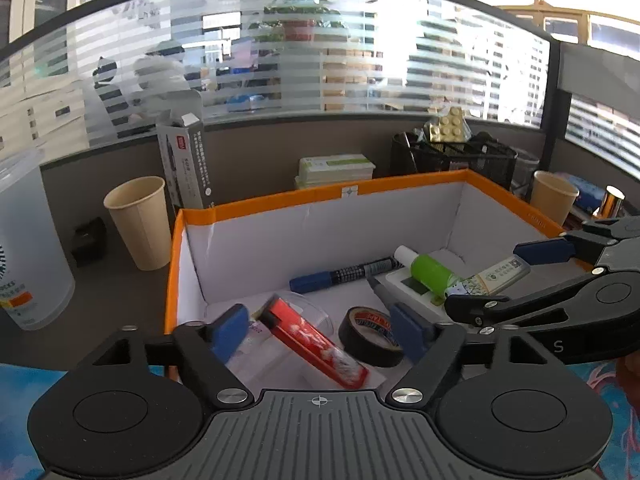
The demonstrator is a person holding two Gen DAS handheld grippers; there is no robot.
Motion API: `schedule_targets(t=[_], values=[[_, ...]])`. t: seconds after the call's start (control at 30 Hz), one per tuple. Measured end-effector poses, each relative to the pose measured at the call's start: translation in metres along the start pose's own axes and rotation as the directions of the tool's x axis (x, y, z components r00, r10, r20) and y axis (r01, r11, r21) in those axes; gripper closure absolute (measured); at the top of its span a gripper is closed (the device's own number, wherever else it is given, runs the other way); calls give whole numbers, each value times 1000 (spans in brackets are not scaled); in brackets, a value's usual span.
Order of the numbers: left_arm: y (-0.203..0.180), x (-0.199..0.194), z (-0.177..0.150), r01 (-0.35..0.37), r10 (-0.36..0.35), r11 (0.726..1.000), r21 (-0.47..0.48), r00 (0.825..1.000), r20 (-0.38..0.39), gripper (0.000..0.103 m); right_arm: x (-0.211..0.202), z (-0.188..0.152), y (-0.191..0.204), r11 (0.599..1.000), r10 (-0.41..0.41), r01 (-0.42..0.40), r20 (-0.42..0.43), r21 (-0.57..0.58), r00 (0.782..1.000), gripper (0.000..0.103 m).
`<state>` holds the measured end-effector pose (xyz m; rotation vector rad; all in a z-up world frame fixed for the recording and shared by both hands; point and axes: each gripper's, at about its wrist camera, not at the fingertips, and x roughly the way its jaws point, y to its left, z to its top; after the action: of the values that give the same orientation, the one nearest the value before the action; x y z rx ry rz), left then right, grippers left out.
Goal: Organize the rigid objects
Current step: 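Open the left tool releasing the red stick while the right tool releases the white tube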
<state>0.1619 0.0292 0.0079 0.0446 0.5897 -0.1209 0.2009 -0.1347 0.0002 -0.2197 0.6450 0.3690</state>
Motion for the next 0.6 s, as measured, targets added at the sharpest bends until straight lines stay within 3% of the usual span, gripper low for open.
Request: schedule_targets(t=[0.13,0.27,0.6], values=[[0,-15,3,-3,3,1000,0,1000,30,14,-14,2,3,1000,-10,11,34,-10,999,19],[-1,-42,4,-7,9,1000,-18,996,86,1,-40,4,6,1000,-18,18,104,2,994,18],[0,-102,-9,-32,40,998,-56,986,164,0,-106,-22,26,999,-15,5,223,45,975,15]])
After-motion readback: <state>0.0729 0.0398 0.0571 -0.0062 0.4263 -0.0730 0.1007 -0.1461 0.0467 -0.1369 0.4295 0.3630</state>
